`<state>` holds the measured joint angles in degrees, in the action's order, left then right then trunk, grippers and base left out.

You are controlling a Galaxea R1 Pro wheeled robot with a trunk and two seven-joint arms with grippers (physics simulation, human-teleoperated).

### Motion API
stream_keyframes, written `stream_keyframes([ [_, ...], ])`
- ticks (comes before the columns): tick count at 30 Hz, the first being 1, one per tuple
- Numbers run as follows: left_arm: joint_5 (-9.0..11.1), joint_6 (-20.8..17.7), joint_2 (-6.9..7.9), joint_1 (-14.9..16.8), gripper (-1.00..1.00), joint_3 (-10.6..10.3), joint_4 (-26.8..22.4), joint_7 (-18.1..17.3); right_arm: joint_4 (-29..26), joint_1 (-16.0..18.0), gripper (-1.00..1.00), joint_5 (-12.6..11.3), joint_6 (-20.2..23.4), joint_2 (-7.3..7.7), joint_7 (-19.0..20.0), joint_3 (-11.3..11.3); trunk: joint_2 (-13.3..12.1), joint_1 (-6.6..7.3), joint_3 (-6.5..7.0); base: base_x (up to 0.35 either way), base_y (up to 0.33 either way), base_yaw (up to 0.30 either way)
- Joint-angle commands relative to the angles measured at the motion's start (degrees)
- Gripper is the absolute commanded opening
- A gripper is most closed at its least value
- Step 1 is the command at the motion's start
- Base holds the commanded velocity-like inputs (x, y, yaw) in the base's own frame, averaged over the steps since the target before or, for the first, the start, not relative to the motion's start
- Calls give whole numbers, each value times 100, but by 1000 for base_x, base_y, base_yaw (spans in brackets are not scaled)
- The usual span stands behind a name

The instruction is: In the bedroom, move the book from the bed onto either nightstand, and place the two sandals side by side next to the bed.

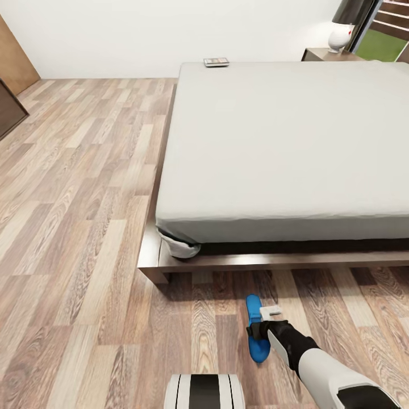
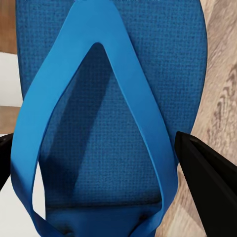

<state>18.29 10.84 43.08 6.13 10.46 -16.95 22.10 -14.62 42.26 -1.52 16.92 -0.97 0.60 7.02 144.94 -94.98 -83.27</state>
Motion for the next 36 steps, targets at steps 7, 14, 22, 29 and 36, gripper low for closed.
stream_keyframes([
  [7, 61, 32, 0, 2, -100, -10, -1, -4, -7, 48, -100, -21, -47, 1, 2, 36, 1, 1, -3, 0, 0, 0],
  [14, 61, 25, 0, 2, -100, -10, 9, -4, 0, 61, -100, -24, -64, -25, 2, 36, 1, 1, -3, 51, 79, 0],
  [22, 61, 23, 2, 2, -100, -16, 13, -4, 2, 63, -100, -24, -65, -33, 2, 36, 1, 1, -3, 47, 62, 0],
  [29, 61, 23, 0, 2, -100, -16, 15, -4, 8, 63, -100, -24, -66, -35, 2, 36, 1, 1, -3, 26, 75, 0],
  [36, 61, 23, -1, 2, -100, -13, 16, -4, 11, 63, -100, -24, -66, -32, 2, 36, 1, 1, -3, 44, 99, 0],
])
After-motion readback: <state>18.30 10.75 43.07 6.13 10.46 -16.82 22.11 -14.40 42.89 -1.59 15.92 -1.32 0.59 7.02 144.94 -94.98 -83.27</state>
